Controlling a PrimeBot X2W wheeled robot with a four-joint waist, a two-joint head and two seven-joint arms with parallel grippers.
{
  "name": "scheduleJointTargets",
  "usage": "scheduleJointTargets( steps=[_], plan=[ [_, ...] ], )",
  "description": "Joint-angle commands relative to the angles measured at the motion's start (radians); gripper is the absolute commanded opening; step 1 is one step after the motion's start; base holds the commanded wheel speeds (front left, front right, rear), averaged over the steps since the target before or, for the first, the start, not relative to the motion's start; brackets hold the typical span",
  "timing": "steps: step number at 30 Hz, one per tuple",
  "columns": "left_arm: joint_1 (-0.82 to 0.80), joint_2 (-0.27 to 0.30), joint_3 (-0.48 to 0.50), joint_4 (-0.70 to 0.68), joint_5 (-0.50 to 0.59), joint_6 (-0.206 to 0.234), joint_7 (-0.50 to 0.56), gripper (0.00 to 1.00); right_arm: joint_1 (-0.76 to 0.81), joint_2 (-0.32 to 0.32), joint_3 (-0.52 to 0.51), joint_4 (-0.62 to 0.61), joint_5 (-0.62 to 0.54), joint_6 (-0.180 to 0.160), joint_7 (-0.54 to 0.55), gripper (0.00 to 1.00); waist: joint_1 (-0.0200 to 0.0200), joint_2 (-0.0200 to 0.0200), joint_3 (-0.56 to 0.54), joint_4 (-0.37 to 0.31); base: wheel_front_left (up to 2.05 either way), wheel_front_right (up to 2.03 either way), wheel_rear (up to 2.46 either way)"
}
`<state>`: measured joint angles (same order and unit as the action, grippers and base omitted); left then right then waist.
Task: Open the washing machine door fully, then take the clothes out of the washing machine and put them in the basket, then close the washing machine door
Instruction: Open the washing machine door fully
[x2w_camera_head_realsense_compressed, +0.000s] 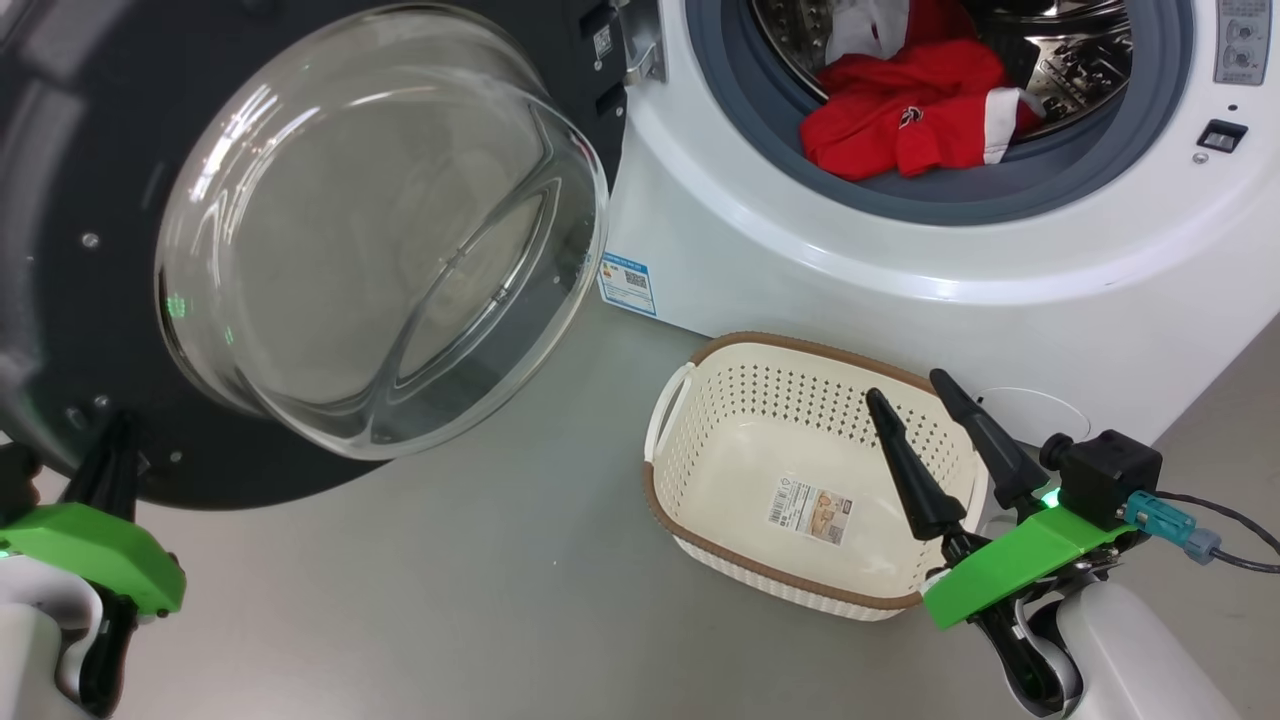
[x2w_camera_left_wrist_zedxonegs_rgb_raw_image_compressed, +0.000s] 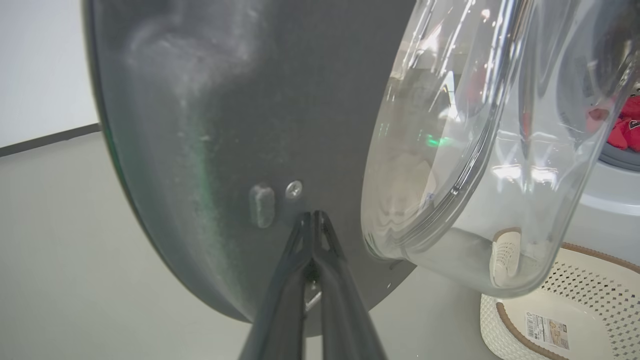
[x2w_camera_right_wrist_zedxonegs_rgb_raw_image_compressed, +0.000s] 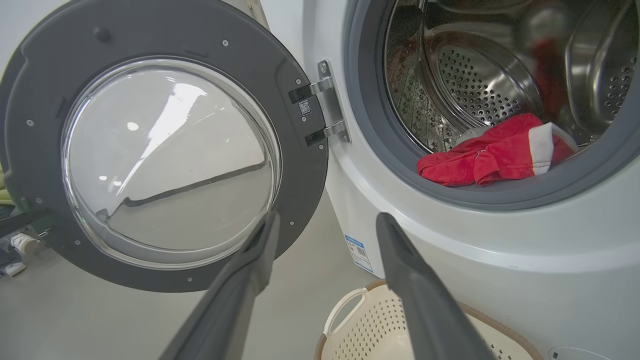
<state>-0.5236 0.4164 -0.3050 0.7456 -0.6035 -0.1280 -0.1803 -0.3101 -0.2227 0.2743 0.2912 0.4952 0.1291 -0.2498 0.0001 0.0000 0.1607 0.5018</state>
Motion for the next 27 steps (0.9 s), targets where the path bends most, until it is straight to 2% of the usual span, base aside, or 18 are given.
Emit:
scheduleJointTargets(
  steps=[1,17,27],
  plan=[
    [-0.045,0.069,0.032,-0.007,-0.011,-0.001,-0.016,0.00,-0.015,0.008,0.019,-0.021,0.003,0.002,-0.012,1.00,-0.0001,0.0000,-0.004,0.000,0.00,0.00,0.00],
    [0.006,0.069,0.011,-0.046,-0.055,-0.002,-0.053,0.00,-0.004,0.013,0.022,-0.015,0.012,0.002,-0.012,1.00,-0.0001,0.0000,-0.028,-0.010,0.00,0.00,0.00],
    [0.058,0.065,0.005,-0.133,-0.056,0.021,-0.057,0.00,0.001,0.014,0.020,-0.018,0.014,0.002,-0.012,1.00,-0.0001,0.0000,-0.038,-0.018,0.00,0.00,0.00]
  ],
)
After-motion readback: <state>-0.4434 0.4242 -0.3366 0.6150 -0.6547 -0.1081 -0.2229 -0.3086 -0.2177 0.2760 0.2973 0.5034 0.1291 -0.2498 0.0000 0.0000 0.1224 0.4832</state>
